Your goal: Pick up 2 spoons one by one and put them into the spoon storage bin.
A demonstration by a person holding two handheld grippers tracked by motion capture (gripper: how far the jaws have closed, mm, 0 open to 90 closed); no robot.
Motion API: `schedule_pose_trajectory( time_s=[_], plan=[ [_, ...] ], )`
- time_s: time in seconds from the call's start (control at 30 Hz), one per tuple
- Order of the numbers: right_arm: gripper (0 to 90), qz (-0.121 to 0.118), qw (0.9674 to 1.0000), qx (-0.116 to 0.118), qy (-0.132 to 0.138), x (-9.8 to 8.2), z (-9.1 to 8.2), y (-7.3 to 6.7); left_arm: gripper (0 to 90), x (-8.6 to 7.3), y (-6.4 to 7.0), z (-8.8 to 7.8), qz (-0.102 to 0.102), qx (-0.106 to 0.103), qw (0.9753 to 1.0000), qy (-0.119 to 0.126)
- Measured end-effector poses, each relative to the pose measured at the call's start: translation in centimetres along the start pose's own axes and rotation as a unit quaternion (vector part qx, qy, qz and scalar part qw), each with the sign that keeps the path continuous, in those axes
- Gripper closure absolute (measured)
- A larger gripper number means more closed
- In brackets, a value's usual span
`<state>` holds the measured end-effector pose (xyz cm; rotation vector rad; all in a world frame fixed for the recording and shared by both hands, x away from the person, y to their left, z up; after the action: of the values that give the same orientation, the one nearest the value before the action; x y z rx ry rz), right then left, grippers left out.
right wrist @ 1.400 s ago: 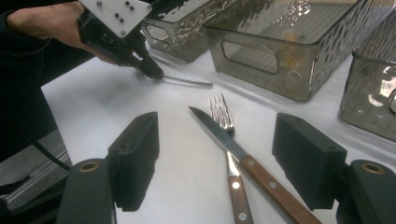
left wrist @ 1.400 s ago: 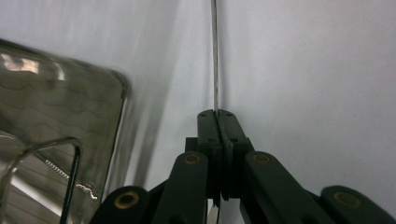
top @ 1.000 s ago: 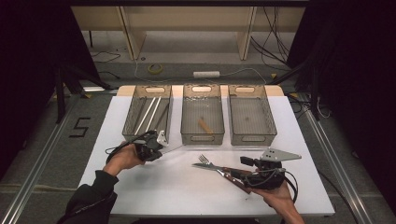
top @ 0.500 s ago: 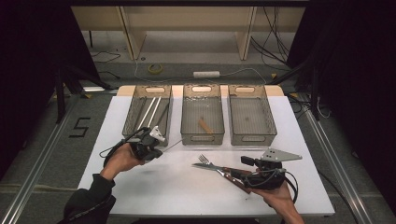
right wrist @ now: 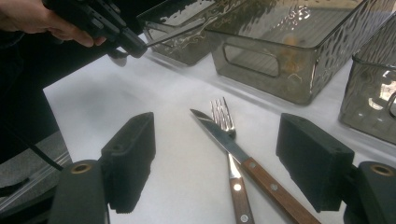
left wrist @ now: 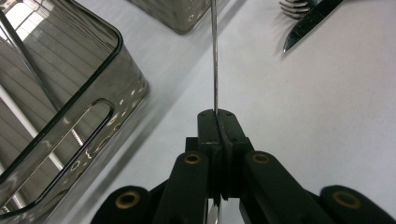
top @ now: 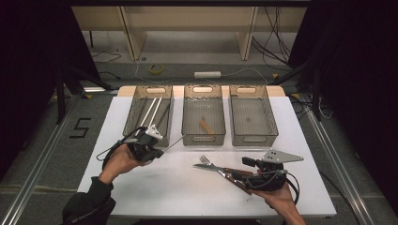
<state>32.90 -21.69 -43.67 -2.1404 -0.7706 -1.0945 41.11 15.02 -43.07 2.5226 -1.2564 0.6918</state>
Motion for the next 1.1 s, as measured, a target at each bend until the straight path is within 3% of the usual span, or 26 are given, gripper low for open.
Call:
schedule_pose_trajectory(
  time_s=[0.3,0.6,0.93,1.1],
  plan=[
    [29.3,-0.003,1.0,0.002,-0.002,0.0,0.2,-0.2,89.2,0.3,0.2,-0.8,-0.025,-0.015,0.9991,0.029],
    [29.2,-0.001,1.0,0.004,-0.003,-0.1,0.2,-0.2,89.2,1.9,1.2,-1.7,-0.032,-0.024,0.9966,0.072],
    [29.0,0.002,1.0,0.003,0.004,0.0,0.2,0.0,89.1,4.6,1.5,-1.1,-0.048,-0.023,0.9922,0.113],
    [29.0,0.001,1.0,0.004,0.006,0.0,0.1,0.0,89.1,6.6,1.7,-0.4,-0.044,-0.02,0.9921,0.116]
  ],
)
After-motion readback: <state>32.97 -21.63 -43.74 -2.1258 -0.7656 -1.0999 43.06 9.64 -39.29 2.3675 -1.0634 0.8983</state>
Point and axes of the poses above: each handheld gripper's, and its own axes: z roughly forward along the jaws, x roughly out of its top, y roughly to its right, the point moved 2 cm from there along z, roughly forward along the jaws, and after that the axes turned 1 degree about -y, right-handed, at the moved point
